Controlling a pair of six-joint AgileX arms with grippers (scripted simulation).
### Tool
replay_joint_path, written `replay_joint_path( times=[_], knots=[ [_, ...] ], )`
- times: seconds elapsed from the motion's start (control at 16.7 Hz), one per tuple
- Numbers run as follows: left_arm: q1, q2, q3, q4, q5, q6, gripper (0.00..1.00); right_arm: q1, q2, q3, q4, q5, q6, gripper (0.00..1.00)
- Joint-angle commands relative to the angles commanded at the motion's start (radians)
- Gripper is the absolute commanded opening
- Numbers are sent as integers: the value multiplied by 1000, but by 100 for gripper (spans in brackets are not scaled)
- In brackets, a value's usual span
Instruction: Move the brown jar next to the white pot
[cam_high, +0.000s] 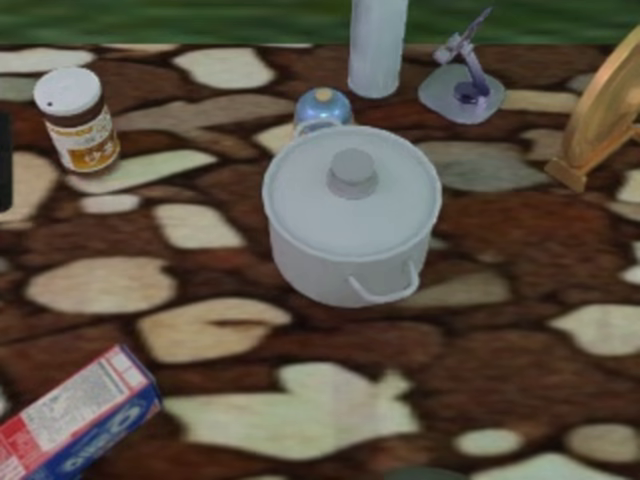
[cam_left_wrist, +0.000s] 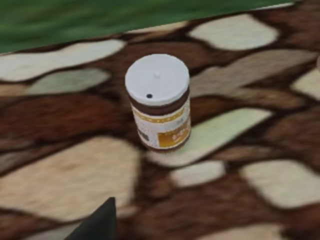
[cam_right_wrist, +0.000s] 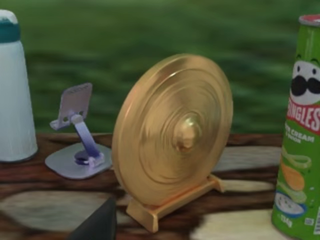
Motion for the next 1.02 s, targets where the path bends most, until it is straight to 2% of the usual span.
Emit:
replay_joint_path(
  times=[0.66, 1.02],
  knots=[
    [18, 1029, 1148, -569, 28, 181, 100, 0, 0, 0, 0, 0, 0, 100],
    [32, 1509, 1658, -826, 23, 260, 100, 0, 0, 0, 0, 0, 0, 100]
  ],
)
